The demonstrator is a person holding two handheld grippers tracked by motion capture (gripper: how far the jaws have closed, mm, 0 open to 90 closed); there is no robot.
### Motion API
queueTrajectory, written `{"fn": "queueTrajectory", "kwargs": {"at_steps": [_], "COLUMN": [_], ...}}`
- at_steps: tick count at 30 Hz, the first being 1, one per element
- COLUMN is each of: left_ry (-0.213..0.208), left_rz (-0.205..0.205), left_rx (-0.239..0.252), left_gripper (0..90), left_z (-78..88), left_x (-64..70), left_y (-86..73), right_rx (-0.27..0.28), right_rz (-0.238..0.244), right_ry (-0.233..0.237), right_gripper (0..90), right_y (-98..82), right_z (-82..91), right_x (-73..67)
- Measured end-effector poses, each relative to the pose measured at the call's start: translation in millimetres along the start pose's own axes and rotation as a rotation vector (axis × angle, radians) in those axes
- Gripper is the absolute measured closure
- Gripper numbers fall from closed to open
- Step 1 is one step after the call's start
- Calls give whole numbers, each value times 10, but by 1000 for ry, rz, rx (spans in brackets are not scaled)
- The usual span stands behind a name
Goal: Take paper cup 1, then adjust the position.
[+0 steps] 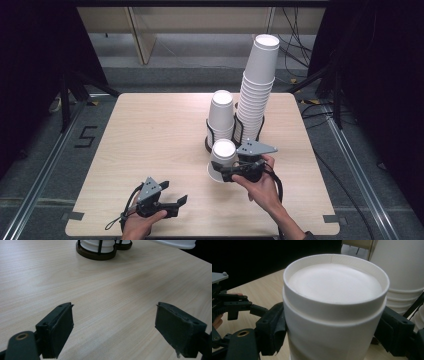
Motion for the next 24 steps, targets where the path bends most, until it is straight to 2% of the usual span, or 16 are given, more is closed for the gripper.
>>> {"fn": "queueTrajectory", "kwargs": {"at_steps": [1,3,6,8,11,13,14,15,16,19,20,22,24], "left_ry": [0,-1,1,-20,-20,-66,-66,-81,-88,-106,-114,-127,-126], "left_rz": [0,-2,-3,1,1,16,16,10,5,-26,-42,-50,-52], "left_rx": [0,1,5,24,29,75,75,89,99,139,159,177,174], "left_gripper": [146,147,146,146,146,146,146,146,146,146,146,146,146], "left_z": [0,3,5,-14,-17,-54,-54,-68,-78,-87,-93,-114,-129], "left_x": [0,-4,1,24,42,82,82,107,125,171,178,181,183], "left_y": [0,4,10,16,25,57,57,69,75,107,126,136,138], "right_rx": [-12,6,-7,0,-9,-10,-10,-10,-7,-15,-13,-16,-27], "right_rz": [-25,-13,-14,-9,-15,-15,-15,-8,6,2,-14,2,-8], "right_ry": [-3,12,8,23,25,46,46,32,43,44,71,64,73], "right_gripper": [202,202,202,202,202,202,202,202,202,202,202,202,202], "right_y": [-7,-7,-7,-16,-24,-37,-37,-41,-41,-45,-52,-49,-48], "right_z": [13,-5,-2,-40,-55,-105,-105,-112,-140,-156,-190,-200,-217], "right_x": [-19,-33,-53,-76,-98,-135,-135,-141,-147,-167,-210,-225,-259]}}
Point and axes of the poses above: each handheld gripper's, and its own axes: z roughly backward along the jaws, y roughly out of its top, x roughly to its right, the point moved 3 cm from there along -z, roughly forward along the jaws, and after that the axes turned 3 degrees about z, right-handed, at the moved point
